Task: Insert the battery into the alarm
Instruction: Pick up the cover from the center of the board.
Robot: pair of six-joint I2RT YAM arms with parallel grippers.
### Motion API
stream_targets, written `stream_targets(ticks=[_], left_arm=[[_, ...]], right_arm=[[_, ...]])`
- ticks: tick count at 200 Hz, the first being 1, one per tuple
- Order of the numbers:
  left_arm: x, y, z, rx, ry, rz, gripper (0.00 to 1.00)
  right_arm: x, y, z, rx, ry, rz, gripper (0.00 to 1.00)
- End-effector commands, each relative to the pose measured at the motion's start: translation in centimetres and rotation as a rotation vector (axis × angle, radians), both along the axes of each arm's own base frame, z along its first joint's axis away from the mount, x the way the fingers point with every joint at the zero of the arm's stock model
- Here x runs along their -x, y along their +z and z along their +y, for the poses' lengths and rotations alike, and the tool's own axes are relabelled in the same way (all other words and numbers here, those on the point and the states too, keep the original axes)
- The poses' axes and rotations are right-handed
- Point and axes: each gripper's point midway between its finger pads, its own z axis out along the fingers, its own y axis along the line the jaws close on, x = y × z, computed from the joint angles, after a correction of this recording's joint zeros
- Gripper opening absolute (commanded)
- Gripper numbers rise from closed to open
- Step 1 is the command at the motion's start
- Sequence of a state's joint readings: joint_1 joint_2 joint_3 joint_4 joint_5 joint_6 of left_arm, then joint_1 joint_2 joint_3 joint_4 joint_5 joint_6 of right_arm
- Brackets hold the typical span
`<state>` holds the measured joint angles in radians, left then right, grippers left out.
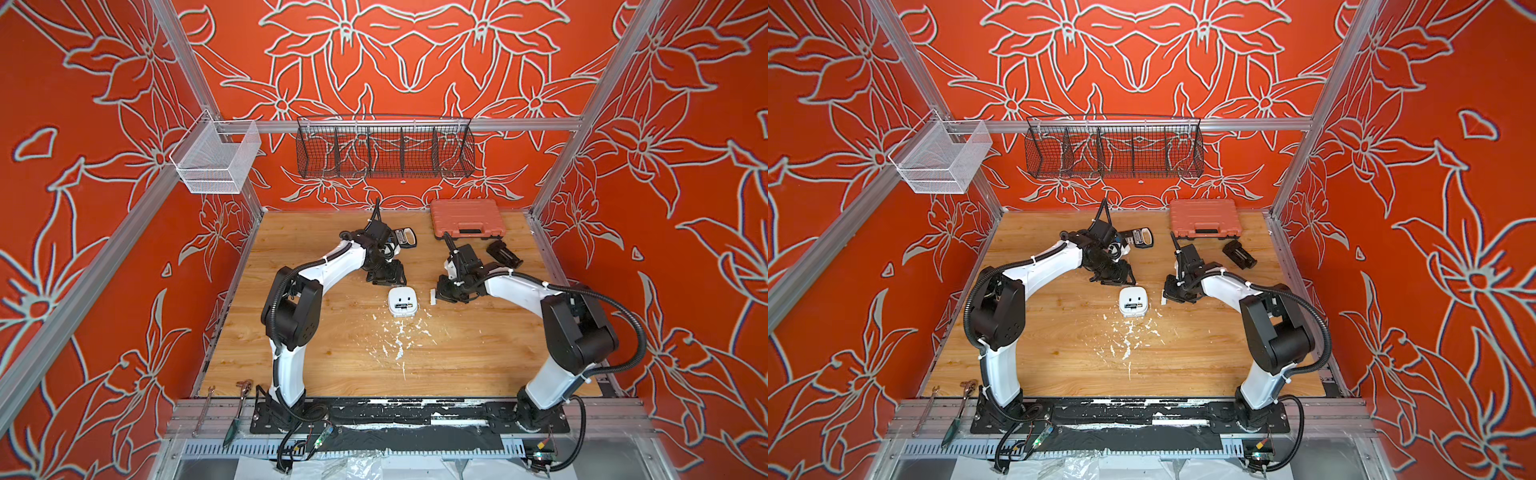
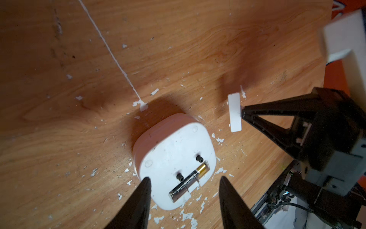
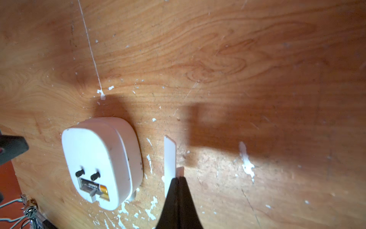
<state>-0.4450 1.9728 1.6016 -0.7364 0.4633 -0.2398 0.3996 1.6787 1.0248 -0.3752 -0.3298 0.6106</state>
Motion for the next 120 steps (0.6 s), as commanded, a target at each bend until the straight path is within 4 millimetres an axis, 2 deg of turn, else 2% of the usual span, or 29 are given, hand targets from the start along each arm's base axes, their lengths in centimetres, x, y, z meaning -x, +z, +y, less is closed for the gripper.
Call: stream_targets(ticks=[1,19,55,120], left_arm=[[-0.2,0.1,0.0,-0.044,-0.029,0.008,0.54],[0.3,-0.2,-0.3,-0.185,-0.108,-0.041,0.55],[2.3,-0.6,-0.3,-0.402,-0.218,-0.11,0.56],[6.0,-1.0,-0.8,-0.59,-0.42,-0.224,0.56]], right_arm=[[2.0,0.2,0.3,0.007,-0.008,0.029,0.0],[3.2,-0.2,0.0,0.025,-0.01,0.037,0.0],[3.8,0.2,-0.9,0.049,-0.025,0.027,0.0],[4.8,1.0,-2.4,0.098,-0.036,0.01,0.0]])
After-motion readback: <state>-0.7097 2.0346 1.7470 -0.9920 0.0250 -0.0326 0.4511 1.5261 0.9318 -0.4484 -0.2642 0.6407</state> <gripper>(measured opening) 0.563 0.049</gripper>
